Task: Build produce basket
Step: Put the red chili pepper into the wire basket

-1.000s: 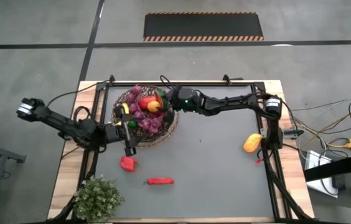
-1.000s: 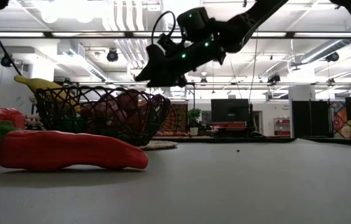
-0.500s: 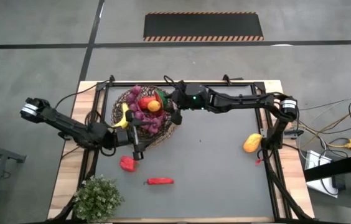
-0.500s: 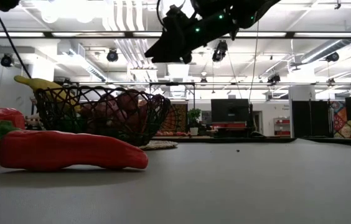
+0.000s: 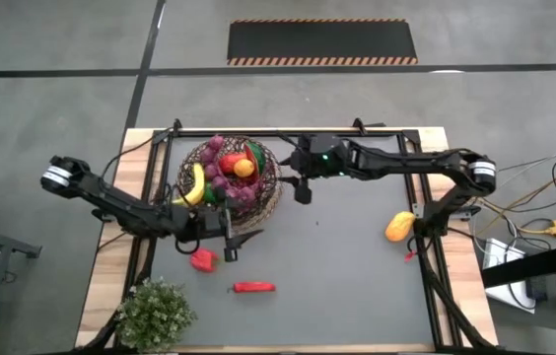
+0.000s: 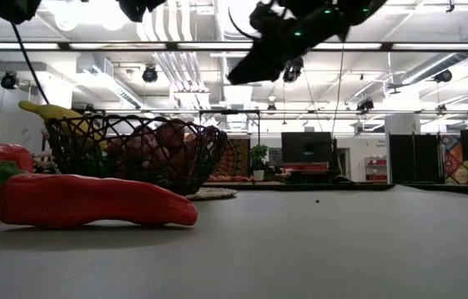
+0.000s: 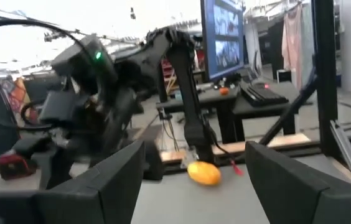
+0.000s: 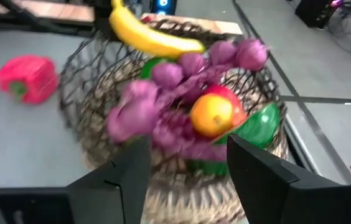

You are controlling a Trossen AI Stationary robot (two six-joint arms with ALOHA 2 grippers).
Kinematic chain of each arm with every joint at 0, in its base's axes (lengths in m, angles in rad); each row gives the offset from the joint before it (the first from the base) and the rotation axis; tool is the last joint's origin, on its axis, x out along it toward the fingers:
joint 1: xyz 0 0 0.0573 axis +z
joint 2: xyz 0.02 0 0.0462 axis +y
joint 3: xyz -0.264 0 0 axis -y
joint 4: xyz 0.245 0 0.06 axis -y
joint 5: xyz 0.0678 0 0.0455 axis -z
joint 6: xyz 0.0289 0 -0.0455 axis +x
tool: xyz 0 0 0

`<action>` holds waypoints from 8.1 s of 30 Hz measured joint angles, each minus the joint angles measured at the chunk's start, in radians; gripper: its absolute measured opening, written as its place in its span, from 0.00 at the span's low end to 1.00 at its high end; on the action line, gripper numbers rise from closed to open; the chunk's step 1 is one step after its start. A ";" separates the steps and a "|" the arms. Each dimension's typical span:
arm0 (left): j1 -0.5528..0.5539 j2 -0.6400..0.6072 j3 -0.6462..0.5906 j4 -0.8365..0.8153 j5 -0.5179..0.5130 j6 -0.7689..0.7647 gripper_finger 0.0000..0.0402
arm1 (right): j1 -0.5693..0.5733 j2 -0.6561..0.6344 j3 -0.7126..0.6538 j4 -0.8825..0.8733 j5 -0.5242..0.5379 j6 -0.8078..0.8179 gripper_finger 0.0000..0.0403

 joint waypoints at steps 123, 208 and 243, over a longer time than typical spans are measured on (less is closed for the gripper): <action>-0.127 0.662 0.770 -1.467 -0.001 -1.152 0.49 | 0.072 -0.349 -0.691 0.477 -0.021 -0.081 0.48; 0.548 0.426 1.115 -2.418 0.612 -0.773 0.28 | 0.072 -0.349 -0.701 0.458 -0.019 -0.134 0.48; 0.645 0.357 0.680 -2.416 0.698 -0.676 0.28 | 0.072 -0.349 -0.704 0.474 -0.019 -0.134 0.48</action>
